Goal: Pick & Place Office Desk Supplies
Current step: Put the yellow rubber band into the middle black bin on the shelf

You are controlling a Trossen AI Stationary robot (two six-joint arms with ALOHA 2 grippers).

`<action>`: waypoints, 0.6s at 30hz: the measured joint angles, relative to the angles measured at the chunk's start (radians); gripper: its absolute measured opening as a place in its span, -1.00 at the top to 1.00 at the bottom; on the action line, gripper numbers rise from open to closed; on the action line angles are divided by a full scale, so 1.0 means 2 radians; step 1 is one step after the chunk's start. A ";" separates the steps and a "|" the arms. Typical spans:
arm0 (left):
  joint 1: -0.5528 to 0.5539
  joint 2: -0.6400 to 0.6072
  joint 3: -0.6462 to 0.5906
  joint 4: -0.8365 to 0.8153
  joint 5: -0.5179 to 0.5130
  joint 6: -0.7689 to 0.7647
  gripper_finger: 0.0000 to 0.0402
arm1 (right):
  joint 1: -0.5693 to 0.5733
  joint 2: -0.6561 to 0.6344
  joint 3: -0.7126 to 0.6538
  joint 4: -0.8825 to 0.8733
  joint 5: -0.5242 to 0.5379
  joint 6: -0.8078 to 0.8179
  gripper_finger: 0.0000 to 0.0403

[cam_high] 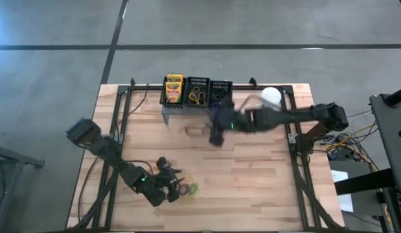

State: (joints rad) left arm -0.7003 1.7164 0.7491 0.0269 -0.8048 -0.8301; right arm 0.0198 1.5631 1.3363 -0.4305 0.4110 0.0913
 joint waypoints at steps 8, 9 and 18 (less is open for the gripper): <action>-0.045 -0.046 -0.002 -0.077 -0.062 -0.044 0.19 | 0.154 0.007 -0.149 0.198 0.000 0.047 0.23; -0.046 -0.045 -0.002 -0.077 -0.061 -0.044 0.19 | 0.167 0.012 -0.170 0.236 0.000 0.049 0.24; -0.045 -0.045 -0.050 -0.062 -0.060 -0.133 0.19 | 0.212 0.134 -0.230 0.467 -0.003 0.071 0.20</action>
State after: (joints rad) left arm -0.7902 1.6260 0.6496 -0.0976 -0.9254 -1.0955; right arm 0.4443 1.8319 0.8765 0.5033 0.4045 0.2333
